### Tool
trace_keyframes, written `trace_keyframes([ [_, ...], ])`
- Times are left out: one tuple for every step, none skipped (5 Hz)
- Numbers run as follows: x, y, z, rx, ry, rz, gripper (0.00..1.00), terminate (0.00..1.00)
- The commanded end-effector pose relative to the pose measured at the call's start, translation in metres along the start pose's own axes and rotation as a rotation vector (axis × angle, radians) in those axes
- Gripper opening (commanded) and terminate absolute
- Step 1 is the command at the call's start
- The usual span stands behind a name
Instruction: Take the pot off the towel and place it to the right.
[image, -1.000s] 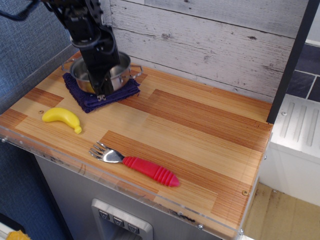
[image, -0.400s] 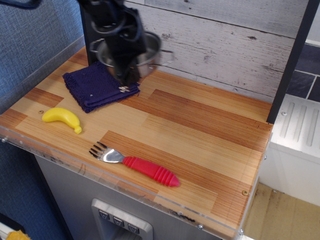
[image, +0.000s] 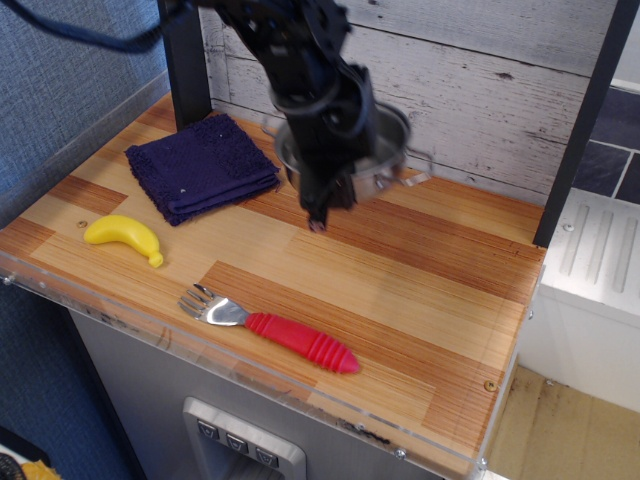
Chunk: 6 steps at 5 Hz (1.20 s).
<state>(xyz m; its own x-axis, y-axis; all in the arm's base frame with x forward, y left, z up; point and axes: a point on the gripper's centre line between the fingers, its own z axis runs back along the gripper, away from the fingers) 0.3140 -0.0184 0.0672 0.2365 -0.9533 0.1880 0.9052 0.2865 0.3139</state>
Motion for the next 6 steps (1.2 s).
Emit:
trace_keyframes([
  [0.016, -0.033, 0.002, -0.017, -0.045, -0.132, 0.00, 0.00],
  [0.016, -0.041, -0.018, -0.030, -0.008, -0.167, 0.00, 0.00],
  [0.024, -0.041, -0.033, -0.041, 0.008, -0.202, 0.00, 0.00],
  [0.033, -0.043, -0.042, -0.052, 0.009, -0.222, 0.00, 0.00],
  [0.035, -0.041, -0.043, -0.038, 0.054, -0.197, 1.00, 0.00],
  [0.033, -0.038, -0.039, -0.007, 0.043, -0.147, 1.00, 0.00],
])
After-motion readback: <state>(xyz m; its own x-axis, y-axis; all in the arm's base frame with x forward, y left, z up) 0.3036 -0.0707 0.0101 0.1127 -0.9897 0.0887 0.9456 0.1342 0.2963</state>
